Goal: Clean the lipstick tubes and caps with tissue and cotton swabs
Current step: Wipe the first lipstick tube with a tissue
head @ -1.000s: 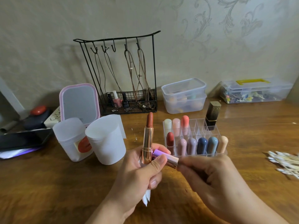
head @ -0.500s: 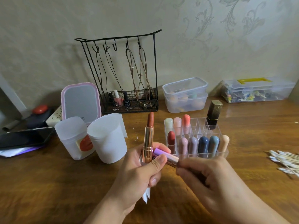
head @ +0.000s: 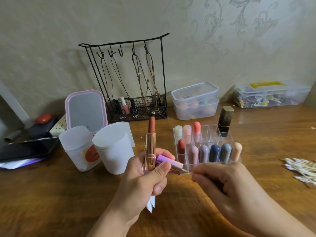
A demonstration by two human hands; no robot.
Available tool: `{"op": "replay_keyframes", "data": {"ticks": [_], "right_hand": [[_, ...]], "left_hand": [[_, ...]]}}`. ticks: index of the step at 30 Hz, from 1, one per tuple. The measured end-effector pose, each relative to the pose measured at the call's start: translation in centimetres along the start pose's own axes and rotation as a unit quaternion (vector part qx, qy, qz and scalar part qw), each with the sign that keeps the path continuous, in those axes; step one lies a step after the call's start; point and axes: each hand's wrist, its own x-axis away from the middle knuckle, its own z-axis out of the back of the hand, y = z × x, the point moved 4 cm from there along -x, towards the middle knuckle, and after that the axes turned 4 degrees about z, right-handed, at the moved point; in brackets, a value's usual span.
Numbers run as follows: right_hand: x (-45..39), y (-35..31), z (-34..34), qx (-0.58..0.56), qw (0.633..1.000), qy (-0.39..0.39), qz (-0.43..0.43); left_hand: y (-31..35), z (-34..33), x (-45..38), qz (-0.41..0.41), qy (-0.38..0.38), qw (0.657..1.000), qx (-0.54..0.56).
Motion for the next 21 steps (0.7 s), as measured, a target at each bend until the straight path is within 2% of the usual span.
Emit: {"op": "replay_keyframes", "data": {"ticks": [3,5,7,9,11,13,15,18,21], "right_hand": [[0.1,-0.4,0.3,-0.046,0.998,-0.033,0.007],[0.3,0.2,0.7,-0.098,0.995,0.017,-0.015],[0.2,0.7,0.7,-0.059,0.998,0.030,-0.024],[0.2,0.3,0.1,-0.018,0.999,-0.027,-0.007],[0.1,0.0,0.1,-0.063,0.997,-0.051,-0.007],[0.2,0.2,0.4,-0.126,0.992,-0.001,-0.030],[0.3,0.5,0.1,-0.076,0.995,0.044,-0.036],[0.2,0.1,-1.4,0.005,1.000,0.028,-0.014],[0.4,0.2,-1.3,0.001,0.996,0.088,-0.011]], "left_hand": [[0.1,0.3,0.0,0.000,0.004,1.000,0.005],[0.2,0.3,0.0,-0.006,0.004,1.000,0.003],[0.2,0.5,-0.1,-0.009,0.012,1.000,-0.004],[0.1,0.6,-0.2,-0.004,0.017,1.000,-0.008],[0.0,0.6,-0.1,0.003,0.014,1.000,-0.006],[0.0,0.4,-0.1,0.002,0.004,1.000,-0.002],[0.0,0.1,-0.1,0.001,-0.005,1.000,-0.004],[-0.4,-0.4,0.0,0.009,-0.010,1.000,-0.013],[-0.6,-0.7,0.0,0.016,-0.007,1.000,-0.009]]}}
